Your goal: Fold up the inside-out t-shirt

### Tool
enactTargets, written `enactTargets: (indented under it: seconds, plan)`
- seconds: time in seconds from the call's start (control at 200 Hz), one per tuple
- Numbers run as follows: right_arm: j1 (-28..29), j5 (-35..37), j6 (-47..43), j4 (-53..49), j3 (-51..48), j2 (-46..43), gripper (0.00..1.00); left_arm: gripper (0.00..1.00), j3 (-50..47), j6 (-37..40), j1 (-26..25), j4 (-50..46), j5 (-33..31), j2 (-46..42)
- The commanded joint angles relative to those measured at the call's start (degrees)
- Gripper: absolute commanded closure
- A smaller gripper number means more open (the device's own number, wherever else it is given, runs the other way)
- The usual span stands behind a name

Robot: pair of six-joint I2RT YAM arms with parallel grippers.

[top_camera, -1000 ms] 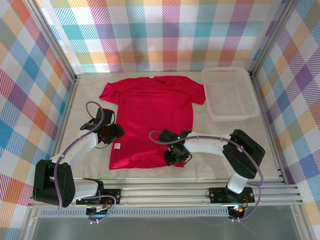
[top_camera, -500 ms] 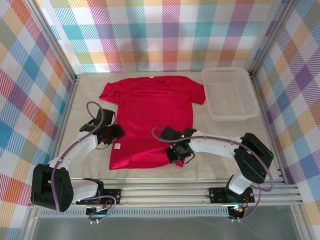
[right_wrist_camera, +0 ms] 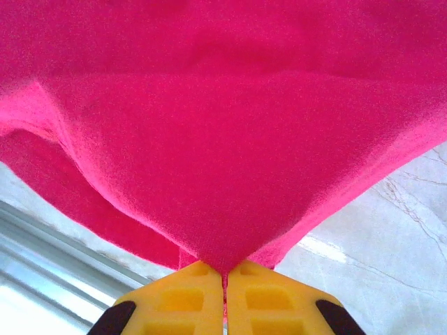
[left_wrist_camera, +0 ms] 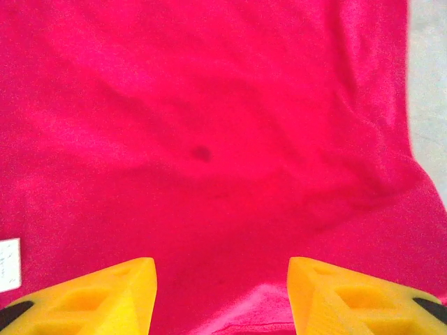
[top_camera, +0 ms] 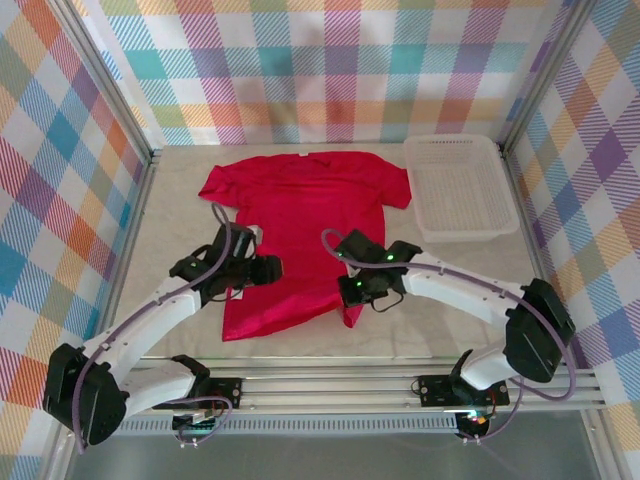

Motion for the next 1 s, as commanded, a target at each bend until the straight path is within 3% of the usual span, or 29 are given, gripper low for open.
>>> enactTargets:
  seconds: [0.0, 0.175, 0.295, 0.4, 0.49, 0.555, 0.785, 0.995]
  plan:
    - [-4.30, -11.14, 0.26, 5.67, -2.37, -3.53, 0.99, 0.50, -1.75, 5.28, -3.73, 5.91, -0.96, -0.21]
    - [-5.48, -10.81, -2.51, 3.85, -3.42, -1.05, 0.90, 0.49, -1.94, 7.96, -5.66, 7.36, -4.82, 1.65]
    - [-5.73, -10.46, -2.35, 5.41, -5.26, 0.17, 1.00, 0.49, -1.25, 8.05, -5.67, 6.53, -5.03, 3.43]
    - [-5.70, -10.15, -2.91, 4.88, -4.92, 0.91, 1.00, 0.50, -0.83, 7.66, -5.67, 6.07, -3.98, 4.49]
    - [-5.54, -8.71, -4.32, 2.99, -6.13, 0.46, 0.68, 0.50, -0.65, 7.73, -5.67, 5.34, -4.78, 4.74]
    - [-5.28, -7.79, -4.41, 2.37, -8.00, -0.23, 0.60, 0.50, -0.54, 8.12, -5.67, 4.92, -5.52, 4.92]
    - [1.47, -2.74, -3.01, 2.72, -7.93, 2.85, 0.56, 0.50, 0.66, 7.74, -5.67, 4.41, -7.19, 6.79]
    - [6.60, 5.24, -2.67, 1.46, -1.62, 9.81, 0.49, 0.51, 0.64, 5.12, -5.41, 0.84, -13.77, 6.16]
